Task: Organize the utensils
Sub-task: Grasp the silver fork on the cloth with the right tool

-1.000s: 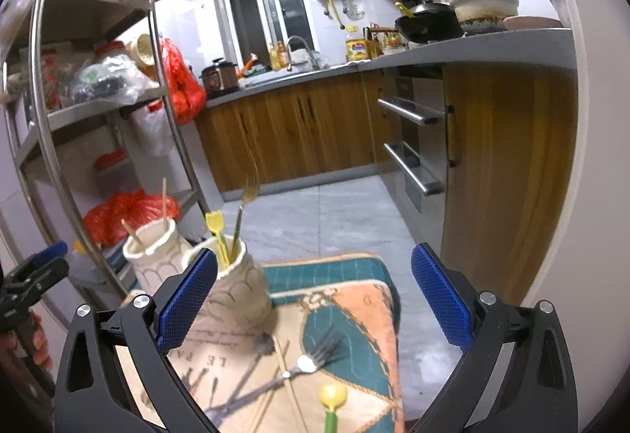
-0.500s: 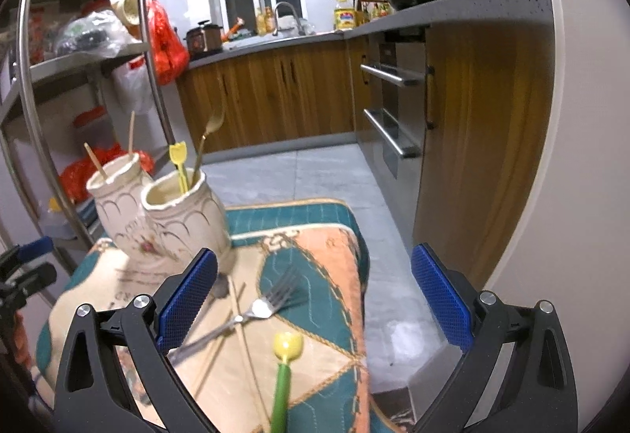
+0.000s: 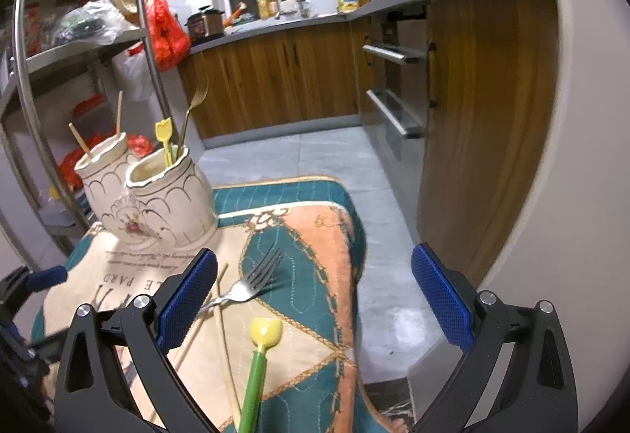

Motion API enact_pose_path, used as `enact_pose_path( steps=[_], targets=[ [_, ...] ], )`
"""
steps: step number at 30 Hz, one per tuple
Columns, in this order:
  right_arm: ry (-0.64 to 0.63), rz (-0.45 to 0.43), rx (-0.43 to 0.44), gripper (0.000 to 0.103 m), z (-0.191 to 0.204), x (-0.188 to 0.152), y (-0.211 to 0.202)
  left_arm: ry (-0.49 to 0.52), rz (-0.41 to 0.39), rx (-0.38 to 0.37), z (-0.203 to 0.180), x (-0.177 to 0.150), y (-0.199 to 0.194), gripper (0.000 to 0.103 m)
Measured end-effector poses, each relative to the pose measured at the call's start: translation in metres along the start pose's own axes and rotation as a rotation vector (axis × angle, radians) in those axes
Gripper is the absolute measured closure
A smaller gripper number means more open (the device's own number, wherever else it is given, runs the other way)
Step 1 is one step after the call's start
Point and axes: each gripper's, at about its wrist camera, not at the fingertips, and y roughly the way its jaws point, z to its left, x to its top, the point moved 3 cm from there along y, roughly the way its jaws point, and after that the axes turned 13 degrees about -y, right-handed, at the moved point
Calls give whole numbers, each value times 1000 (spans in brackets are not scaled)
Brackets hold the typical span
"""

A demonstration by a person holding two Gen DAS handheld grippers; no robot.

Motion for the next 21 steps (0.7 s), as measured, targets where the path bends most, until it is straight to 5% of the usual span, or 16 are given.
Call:
enact_pose_path(
  steps=[14, 21],
  targets=[
    [-46, 135, 105, 9, 13, 4, 57, -19, 27, 28, 12, -2, 6, 6],
    [-57, 191, 143, 33, 18, 1, 75, -14, 28, 19, 11, -2, 7, 6]
  ],
)
